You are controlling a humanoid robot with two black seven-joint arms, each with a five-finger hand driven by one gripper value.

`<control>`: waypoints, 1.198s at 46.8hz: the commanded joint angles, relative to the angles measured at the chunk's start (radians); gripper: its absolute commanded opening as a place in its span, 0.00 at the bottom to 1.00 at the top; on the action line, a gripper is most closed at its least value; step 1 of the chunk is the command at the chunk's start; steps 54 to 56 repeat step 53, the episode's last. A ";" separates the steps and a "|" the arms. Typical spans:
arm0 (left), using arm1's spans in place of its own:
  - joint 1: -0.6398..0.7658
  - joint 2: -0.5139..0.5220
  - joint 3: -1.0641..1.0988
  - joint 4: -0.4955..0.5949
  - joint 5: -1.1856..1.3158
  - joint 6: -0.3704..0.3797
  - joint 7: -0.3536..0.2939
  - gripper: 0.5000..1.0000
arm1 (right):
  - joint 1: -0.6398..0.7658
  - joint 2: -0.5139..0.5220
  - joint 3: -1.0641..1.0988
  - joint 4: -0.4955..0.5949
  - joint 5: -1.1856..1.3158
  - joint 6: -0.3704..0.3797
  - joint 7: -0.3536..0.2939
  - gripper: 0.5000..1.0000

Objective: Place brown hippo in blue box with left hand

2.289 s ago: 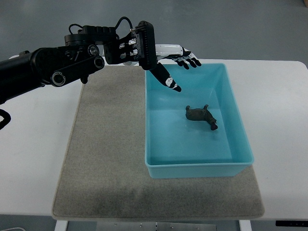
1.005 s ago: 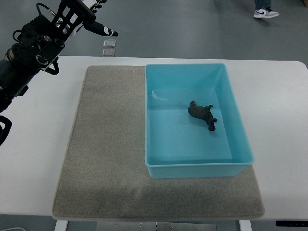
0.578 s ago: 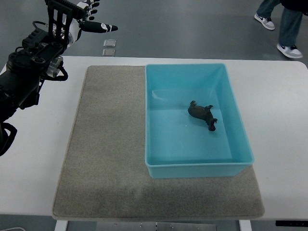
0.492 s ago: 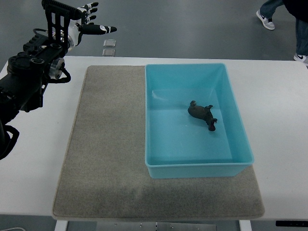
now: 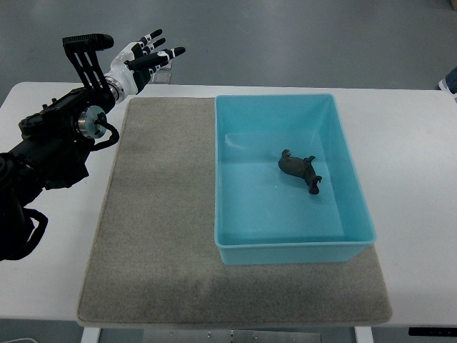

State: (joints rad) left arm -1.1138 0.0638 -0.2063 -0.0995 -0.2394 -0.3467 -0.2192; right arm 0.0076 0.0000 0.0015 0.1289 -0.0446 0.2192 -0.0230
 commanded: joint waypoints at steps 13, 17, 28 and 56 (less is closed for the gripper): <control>0.023 -0.021 -0.012 0.004 -0.055 -0.043 -0.042 0.99 | 0.000 0.000 0.000 0.000 0.000 -0.001 0.000 0.87; 0.020 -0.018 -0.012 0.004 -0.055 -0.041 -0.042 0.99 | 0.000 0.000 0.000 0.000 0.000 0.000 0.000 0.87; 0.011 -0.019 -0.012 0.000 -0.055 -0.041 -0.042 0.99 | 0.000 0.000 0.000 0.000 0.000 0.000 0.000 0.87; -0.008 -0.007 -0.012 0.000 -0.055 -0.040 -0.042 0.99 | 0.003 0.000 -0.001 0.041 -0.011 0.012 -0.006 0.87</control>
